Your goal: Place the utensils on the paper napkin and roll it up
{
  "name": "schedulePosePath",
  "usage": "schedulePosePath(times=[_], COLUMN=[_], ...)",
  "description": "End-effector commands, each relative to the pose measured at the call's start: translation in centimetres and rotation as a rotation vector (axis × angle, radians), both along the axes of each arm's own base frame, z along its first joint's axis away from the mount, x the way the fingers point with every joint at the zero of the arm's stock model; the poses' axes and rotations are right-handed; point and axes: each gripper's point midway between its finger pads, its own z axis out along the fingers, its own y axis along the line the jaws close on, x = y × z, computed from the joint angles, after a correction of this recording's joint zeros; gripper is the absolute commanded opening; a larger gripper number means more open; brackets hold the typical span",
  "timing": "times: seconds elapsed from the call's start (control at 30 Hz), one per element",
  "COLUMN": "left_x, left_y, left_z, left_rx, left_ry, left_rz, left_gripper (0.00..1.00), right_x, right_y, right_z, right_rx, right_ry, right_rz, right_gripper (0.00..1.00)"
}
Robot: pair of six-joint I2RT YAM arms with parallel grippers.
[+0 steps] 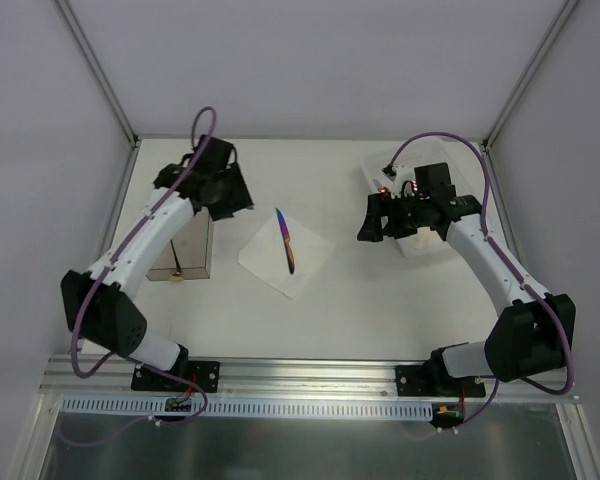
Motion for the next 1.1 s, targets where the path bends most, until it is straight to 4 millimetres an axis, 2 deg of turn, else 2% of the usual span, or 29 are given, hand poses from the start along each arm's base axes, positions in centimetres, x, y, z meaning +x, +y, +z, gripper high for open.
schedulePosePath(times=[0.0, 0.07, 0.2, 0.23, 0.3, 0.33, 0.6, 0.73, 0.9, 1.07], left_x=[-2.4, -2.9, -3.8, -3.9, -4.0, -3.8, -1.2, -0.4, 0.7, 1.9], left_y=[8.5, 11.7, 16.1, 16.6, 17.2, 18.4, 21.6, 22.2, 23.4, 23.8], left_z=[-1.8, -1.8, -4.7, -5.3, -6.6, -6.9, -9.7, -12.0, -12.7, -14.6], left_rx=[0.129, 0.167, 0.234, 0.225, 0.234, 0.240, 0.280, 0.244, 0.240, 0.210], left_ry=[0.055, 0.051, 0.144, 0.164, 0.200, 0.205, 0.207, 0.262, 0.261, 0.275], left_rz=[0.110, 0.167, 0.228, 0.246, 0.259, 0.289, 0.294, 0.274, 0.266, 0.217], left_gripper=[0.51, 0.49, 0.44, 0.39, 0.36, 0.35, 0.33, 0.30, 0.29, 0.28], right_x=[0.0, 0.0, -0.1, -0.1, -0.1, -0.1, -0.7, -0.6, -0.6, -0.7], right_y=[0.1, 0.0, -0.2, -0.2, -0.2, -0.2, -0.1, -0.2, 0.0, 0.1], right_z=[1.4, 1.5, 1.6, 1.5, 1.3, 1.4, 1.4, 1.5, 1.4, 1.2], right_rx=[0.030, 0.027, 0.017, 0.018, 0.017, 0.016, 0.021, 0.020, 0.025, 0.028], right_ry=[-0.045, -0.051, -0.062, -0.057, -0.046, -0.048, -0.050, -0.053, -0.049, -0.035], right_rz=[-0.001, -0.003, -0.005, -0.005, -0.008, -0.010, 0.006, 0.008, 0.009, 0.014], right_gripper=[0.85, 0.85, 0.85, 0.85, 0.85, 0.85, 0.85, 0.85, 0.85, 0.85])
